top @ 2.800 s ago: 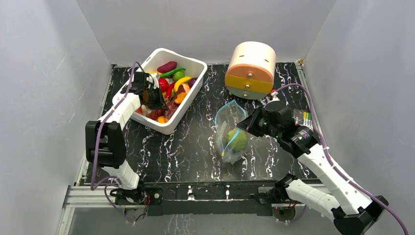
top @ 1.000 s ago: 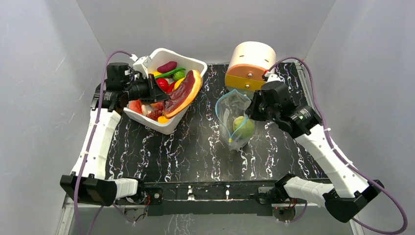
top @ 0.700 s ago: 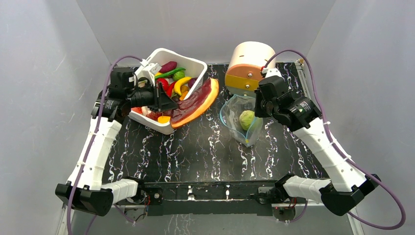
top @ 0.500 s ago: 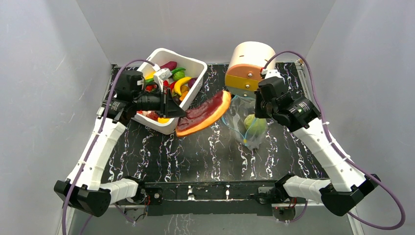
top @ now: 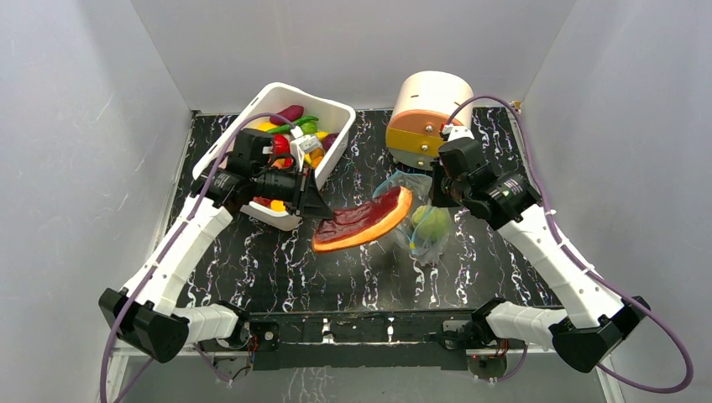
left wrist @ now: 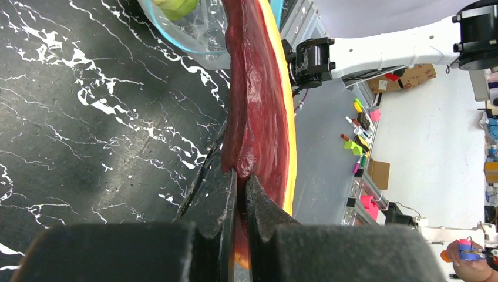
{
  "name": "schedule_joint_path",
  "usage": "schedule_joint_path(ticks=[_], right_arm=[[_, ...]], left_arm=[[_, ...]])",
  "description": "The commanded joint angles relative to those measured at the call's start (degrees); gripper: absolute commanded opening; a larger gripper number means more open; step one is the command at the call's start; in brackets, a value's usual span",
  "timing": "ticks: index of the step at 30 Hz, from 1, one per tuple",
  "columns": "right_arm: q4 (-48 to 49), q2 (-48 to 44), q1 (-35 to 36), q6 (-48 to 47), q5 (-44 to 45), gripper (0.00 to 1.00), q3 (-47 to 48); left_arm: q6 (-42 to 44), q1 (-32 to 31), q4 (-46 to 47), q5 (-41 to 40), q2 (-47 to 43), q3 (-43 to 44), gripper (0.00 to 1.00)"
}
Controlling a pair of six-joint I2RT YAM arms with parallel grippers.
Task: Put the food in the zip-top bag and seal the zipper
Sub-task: Pick up the fake food from the bin, then place the fake food in the zipper food storage bag.
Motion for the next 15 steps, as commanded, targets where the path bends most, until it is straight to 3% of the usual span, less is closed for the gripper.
schedule_joint_path(ticks=[1, 15], right_arm=[[5.70, -2.80, 0.11, 0.60, -2.76, 0.00, -0.36], [10.29, -4.07, 0.14, 6.72, -14.63, 0.00, -4.33]], left_arm=[[-1.01, -0.88, -0.99, -0.33, 1.66, 0.58, 0.00], [-7.38, -2.82, 4.55, -2.95, 5.36, 1.73, 0.00]])
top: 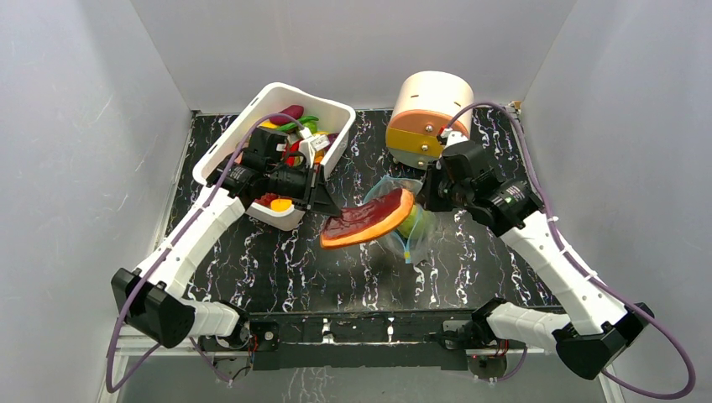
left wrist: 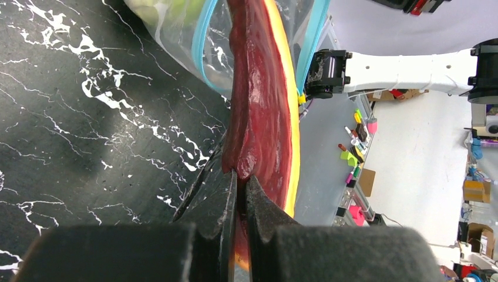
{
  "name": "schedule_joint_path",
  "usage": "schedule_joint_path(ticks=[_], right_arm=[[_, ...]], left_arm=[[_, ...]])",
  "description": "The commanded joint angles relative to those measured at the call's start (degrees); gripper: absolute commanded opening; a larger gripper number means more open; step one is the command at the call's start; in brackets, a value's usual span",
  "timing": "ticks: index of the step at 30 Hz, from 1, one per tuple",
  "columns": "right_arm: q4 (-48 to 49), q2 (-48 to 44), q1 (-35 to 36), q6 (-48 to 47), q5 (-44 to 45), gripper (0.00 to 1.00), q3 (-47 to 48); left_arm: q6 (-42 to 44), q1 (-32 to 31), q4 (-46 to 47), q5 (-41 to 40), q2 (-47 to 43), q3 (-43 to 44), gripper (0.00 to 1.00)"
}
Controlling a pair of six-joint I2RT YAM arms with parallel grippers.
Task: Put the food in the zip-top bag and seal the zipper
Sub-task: Place the fake food in the zipper food storage bag.
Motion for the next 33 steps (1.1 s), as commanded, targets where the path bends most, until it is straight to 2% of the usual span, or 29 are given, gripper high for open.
schedule_joint_path(ticks=[1, 14, 20, 33], right_arm=[[6.25, -1.29, 0.16, 4.42, -5.70, 0.00, -1.83], [12.72, -2.57, 0.25, 11.02, -12.25, 0.00, -6.01], [14.26, -2.75, 0.64, 11.17, -13.96, 0.00, -6.94], [18.94, -2.48, 1.17, 12.75, -20.21, 0.00, -8.78]], left_arm=[[-3.88, -1.01, 3.25, 0.44, 0.00, 1.86, 0.00], [-7.70, -3.82, 6.64, -3.41, 2.72, 2.80, 0.00], [-8.74, -5.65, 7.51, -5.88, 5.77, 5.10, 0.00], [-10.67, -11.33, 8.70, -16.70, 12.67, 9.25, 0.00]])
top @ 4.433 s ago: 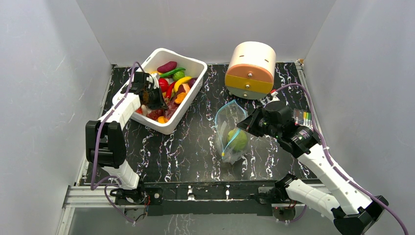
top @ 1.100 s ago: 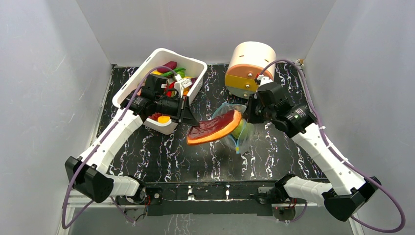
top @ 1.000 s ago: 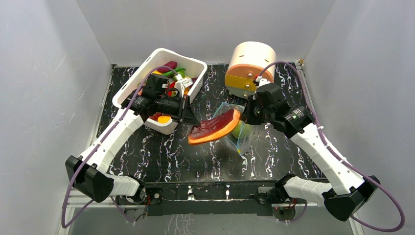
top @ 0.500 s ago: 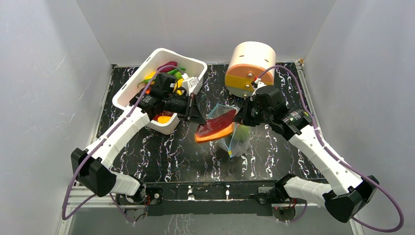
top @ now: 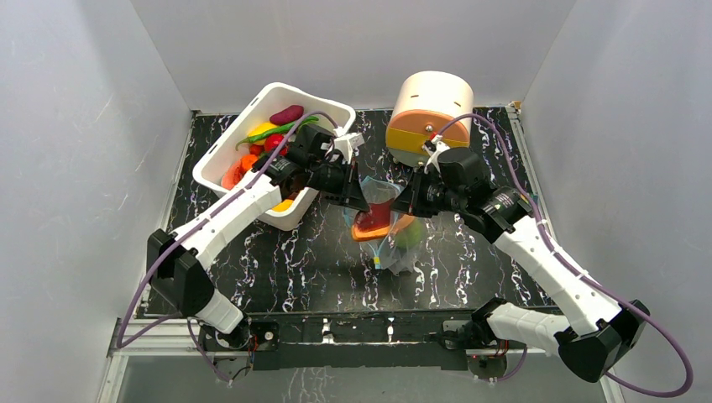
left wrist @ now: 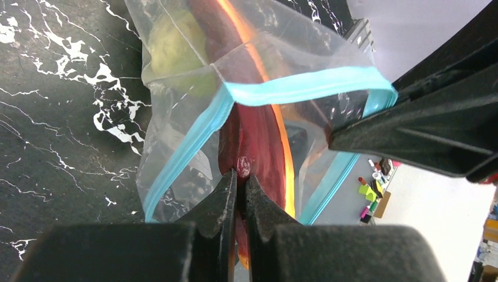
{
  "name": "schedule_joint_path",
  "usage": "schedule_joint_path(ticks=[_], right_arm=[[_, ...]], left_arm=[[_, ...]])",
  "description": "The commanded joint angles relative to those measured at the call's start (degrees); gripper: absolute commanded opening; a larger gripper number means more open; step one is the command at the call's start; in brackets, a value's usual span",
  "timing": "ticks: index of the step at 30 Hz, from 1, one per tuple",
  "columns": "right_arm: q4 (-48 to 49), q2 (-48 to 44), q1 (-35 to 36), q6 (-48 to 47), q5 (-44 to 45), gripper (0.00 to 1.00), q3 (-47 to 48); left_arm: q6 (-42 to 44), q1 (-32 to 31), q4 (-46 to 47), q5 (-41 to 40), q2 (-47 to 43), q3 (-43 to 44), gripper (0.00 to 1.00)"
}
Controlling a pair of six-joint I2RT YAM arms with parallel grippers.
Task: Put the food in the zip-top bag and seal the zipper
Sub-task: Place the fake food in the zipper food storage bag.
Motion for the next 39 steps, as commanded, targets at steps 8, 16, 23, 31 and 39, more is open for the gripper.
schedule_joint_path(ticks=[8, 16, 23, 31, 39], right_arm=[[8.45, -1.64, 1.11, 2.66, -4.55, 0.00, -2.69], [7.49, -1.66, 1.24, 1.88, -2.72, 0.00, -2.15], [6.17, -2.99, 1.23, 2.57, 1.58, 0.00, -1.16], [4.82, -3.42, 1.21, 2.88, 3.95, 0.00, 1.42], [5.55, -3.78, 1.24, 4.55, 5.82, 0.00, 2.44]], left_arm=[[-5.87, -3.77, 6.87, -5.14, 3.03, 1.24, 0.00], [-7.59, -4.33, 7.67, -8.85, 2.73, -0.61, 0.04], [-6.36, -4.35, 5.07, -9.12, -3.95, -0.62, 0.61], [-1.21, -4.29, -7.46, -23.25, -12.87, 1.46, 0.69], [-1.60, -4.35, -7.66, -23.63, -16.31, -5.55, 0.69]])
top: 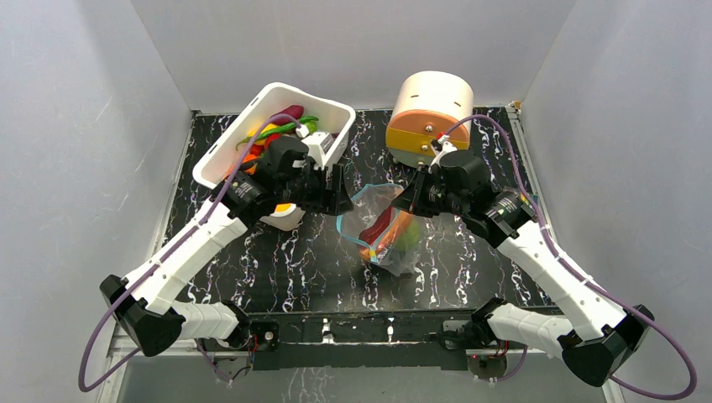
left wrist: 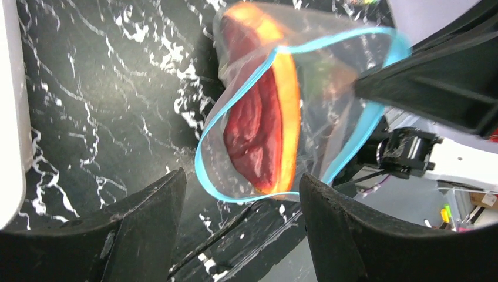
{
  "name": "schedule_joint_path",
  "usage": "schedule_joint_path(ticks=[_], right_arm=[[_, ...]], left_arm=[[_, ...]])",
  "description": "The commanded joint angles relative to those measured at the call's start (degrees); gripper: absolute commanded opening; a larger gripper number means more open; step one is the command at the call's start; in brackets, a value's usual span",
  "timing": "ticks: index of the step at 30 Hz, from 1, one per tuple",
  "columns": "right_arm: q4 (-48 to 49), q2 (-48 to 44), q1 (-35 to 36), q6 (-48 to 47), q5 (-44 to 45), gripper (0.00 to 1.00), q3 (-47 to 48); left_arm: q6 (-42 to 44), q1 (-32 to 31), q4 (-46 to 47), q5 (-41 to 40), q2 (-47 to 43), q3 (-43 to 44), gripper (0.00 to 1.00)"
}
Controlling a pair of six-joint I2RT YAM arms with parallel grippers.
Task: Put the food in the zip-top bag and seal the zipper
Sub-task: Place the fake food in the zipper food storage bag.
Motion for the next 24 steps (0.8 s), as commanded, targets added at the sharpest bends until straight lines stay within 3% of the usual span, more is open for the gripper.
schedule_joint_path(ticks=[1, 5, 7, 8, 11, 13, 18, 24], right_arm=[[3.90, -2.17, 0.18, 1.55, 2.11, 0.00, 3.82], [4.20, -3.00, 0.24, 1.93, 2.53, 0.00, 3.18], [4.07, -3.20, 0.24, 1.98, 2.43, 0.00, 2.70], [4.02, -3.25, 0.17, 2.01, 2.29, 0.00, 2.52], [3.41, -3.53, 0.24, 2.03, 2.49, 0.00, 1.86], [2.85, -3.85, 0.20, 1.70, 3.58, 0.00, 1.17], [1.55, -4.29, 0.23, 1.26, 5.61, 0.00, -1.61], [0.23, -5.03, 0.24, -0.28, 8.40, 0.00, -0.88]], left_arm=[[-0.45, -0.29, -0.50, 0.38, -1.43, -5.71, 0.69], [-2.67, -0.33, 4.92, 0.71, -1.83, -12.02, 0.69], [-3.21, -0.29, 6.05, 0.69, -0.66, -12.83, 0.64], [-3.38, -0.25, 6.34, 0.97, 0.01, -12.69, 0.57], [-3.84, -0.24, 7.95, 3.60, 1.16, -11.40, 0.26], [-4.66, -0.24, 9.60, 5.35, 1.04, -10.40, 0.14], [-6.94, -0.30, 13.55, 11.31, 0.44, -5.83, 0.06], [-10.84, -0.29, 24.97, 16.67, -0.76, -10.39, 0.00]])
